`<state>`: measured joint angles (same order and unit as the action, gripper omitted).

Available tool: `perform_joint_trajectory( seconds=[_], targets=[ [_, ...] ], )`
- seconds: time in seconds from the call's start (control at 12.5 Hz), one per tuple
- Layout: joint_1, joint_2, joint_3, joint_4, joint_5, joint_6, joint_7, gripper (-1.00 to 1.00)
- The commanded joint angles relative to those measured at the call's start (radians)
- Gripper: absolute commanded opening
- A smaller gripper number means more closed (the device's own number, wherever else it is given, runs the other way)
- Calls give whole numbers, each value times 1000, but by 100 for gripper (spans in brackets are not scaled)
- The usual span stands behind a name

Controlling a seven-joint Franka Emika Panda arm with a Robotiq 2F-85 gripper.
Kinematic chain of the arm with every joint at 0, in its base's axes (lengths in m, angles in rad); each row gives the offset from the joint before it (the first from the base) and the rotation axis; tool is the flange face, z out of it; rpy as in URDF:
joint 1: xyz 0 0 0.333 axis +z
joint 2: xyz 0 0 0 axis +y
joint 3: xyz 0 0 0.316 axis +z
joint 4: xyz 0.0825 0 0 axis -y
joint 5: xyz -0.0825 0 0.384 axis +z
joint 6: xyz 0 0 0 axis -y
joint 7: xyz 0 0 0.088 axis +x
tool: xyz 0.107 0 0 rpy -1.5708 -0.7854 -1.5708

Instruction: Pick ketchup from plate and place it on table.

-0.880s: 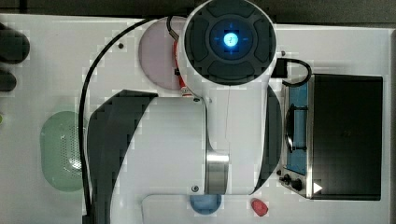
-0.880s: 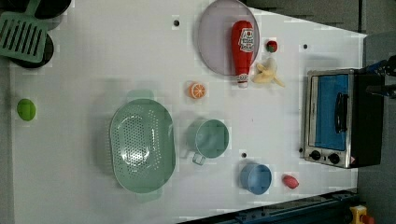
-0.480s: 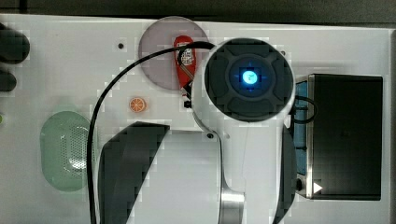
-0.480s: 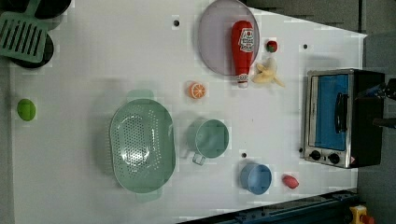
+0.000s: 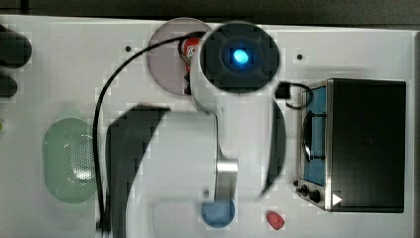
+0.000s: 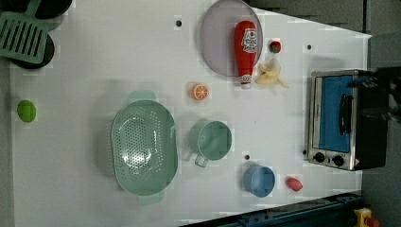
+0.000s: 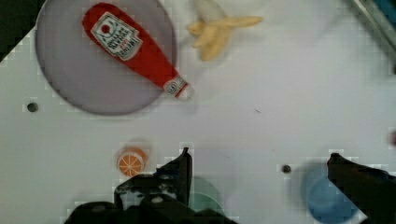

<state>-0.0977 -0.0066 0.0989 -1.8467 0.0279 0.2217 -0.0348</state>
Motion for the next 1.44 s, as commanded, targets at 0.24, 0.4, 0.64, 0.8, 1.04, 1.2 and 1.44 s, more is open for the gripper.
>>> perform_joint_trajectory(
  seconds=[0.24, 0.4, 0.64, 0.8, 1.04, 1.2, 1.44],
  targets=[
    [27, 190, 26, 9, -5, 121, -241, 100],
    [28, 257, 26, 13, -9, 193, -373, 100],
    [29, 356, 26, 29, -33, 310, -523, 100],
    [33, 424, 26, 44, -58, 364, -557, 100],
    [52, 531, 26, 85, -96, 440, -560, 100],
    [63, 600, 26, 120, -109, 505, -565, 100],
    [78, 694, 25, 176, -115, 583, -566, 100]
  ],
)
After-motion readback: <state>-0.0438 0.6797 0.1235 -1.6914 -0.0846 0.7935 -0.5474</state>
